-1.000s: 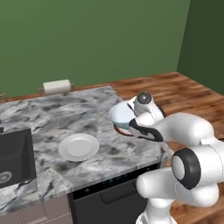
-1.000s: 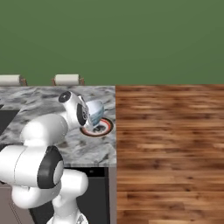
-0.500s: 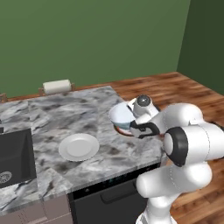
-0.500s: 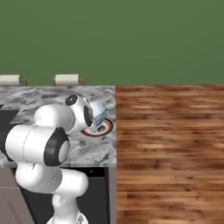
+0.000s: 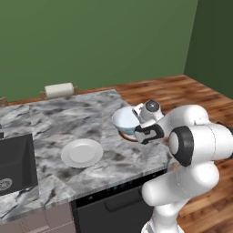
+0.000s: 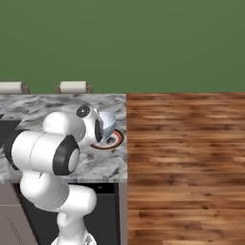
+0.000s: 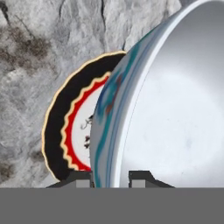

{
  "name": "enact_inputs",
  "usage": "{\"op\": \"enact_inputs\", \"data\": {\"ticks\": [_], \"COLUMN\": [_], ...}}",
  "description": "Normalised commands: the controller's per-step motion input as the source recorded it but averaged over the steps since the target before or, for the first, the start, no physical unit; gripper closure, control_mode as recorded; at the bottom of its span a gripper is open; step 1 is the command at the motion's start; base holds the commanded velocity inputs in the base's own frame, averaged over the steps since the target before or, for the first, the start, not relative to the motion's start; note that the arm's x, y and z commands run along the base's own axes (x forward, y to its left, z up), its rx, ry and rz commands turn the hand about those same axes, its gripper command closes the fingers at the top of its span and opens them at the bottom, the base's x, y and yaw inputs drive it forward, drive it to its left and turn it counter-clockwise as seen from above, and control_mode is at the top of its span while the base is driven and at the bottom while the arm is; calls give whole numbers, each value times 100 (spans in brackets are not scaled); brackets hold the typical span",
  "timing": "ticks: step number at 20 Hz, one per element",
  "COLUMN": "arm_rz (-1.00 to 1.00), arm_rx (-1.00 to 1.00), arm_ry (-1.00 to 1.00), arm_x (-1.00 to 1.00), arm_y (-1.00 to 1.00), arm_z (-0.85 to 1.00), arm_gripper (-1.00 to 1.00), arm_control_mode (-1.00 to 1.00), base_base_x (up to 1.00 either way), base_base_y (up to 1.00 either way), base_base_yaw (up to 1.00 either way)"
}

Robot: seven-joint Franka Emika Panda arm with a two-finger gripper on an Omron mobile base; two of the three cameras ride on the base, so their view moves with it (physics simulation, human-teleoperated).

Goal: Move the bowls from the cabinet to the plates on the dining table.

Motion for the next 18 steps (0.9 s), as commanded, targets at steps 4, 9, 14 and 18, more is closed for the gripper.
{"op": "enact_inputs", "data": {"ticks": [4, 9, 14, 18], "arm_rz": [0, 0, 0, 0], "arm_rx": [6, 2, 0, 0], "arm_ry": [0, 0, 0, 0], "arm_x": [1, 4, 2, 0], "arm_y": [0, -2, -3, -1], "arm_z": [-16, -18, -19, -17], "arm_gripper": [100, 100, 100, -100], "arm_control_mode": [-100, -100, -100, -100], "base_base_x": [0, 0, 0, 0], "base_base_y": [0, 0, 0, 0], "base_base_yaw": [0, 0, 0, 0]}}
